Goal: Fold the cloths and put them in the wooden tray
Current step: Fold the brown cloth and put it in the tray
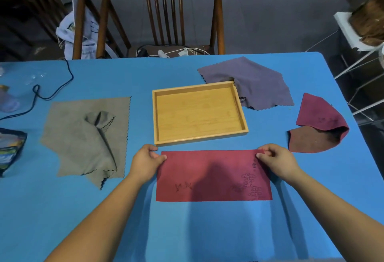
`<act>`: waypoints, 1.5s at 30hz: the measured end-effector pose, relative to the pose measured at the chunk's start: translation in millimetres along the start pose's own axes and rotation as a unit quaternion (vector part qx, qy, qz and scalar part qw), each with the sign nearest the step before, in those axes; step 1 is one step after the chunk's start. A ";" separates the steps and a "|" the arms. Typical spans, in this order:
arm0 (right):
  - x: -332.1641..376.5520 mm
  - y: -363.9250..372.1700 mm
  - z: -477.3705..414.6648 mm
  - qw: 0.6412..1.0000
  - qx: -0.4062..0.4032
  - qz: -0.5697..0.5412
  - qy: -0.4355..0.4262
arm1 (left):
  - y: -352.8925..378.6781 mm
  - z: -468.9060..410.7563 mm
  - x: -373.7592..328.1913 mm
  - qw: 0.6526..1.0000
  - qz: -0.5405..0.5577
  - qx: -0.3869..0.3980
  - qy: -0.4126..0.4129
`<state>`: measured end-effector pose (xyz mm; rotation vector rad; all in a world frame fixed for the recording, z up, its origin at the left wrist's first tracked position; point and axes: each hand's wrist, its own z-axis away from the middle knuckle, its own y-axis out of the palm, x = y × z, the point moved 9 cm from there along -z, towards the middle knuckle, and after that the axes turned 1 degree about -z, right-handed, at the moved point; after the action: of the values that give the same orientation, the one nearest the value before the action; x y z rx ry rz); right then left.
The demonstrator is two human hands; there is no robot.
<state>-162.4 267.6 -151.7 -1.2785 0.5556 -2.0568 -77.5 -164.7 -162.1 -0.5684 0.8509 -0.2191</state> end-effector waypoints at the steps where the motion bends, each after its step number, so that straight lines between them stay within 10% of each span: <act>1: 1.7 1.0 -1.8 1.000 0.008 0.012 -0.007 | -0.3 -3.7 -0.1 1.000 0.004 0.002 -0.002; 11: 39.8 -26.5 53.9 0.964 0.010 0.104 -0.244 | -27.3 37.7 -15.8 0.984 0.022 0.077 0.157; 18: 9.3 1.0 113.2 0.854 0.008 0.330 -0.401 | -4.0 115.5 11.1 0.863 -0.317 0.050 0.391; 25: 1.7 15.2 114.4 0.826 0.027 0.381 -0.415 | 9.8 117.5 19.2 0.816 -0.373 0.053 0.438; 31: 3.3 -2.8 96.2 0.935 -0.007 0.247 -0.256 | -19.1 83.9 24.3 0.954 -0.211 -0.010 0.214; 41: -2.1 14.0 62.1 0.976 0.095 0.165 -0.103 | -5.1 62.4 19.8 0.986 -0.087 0.128 0.060; 45: 11.6 9.0 73.0 0.964 0.008 0.242 -0.109 | -5.2 83.3 -10.6 0.985 0.012 0.173 0.003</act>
<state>-97.7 251.7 -118.5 -1.1988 0.6709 -1.4963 -20.9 -132.7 -108.8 -0.2323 0.8023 -0.3376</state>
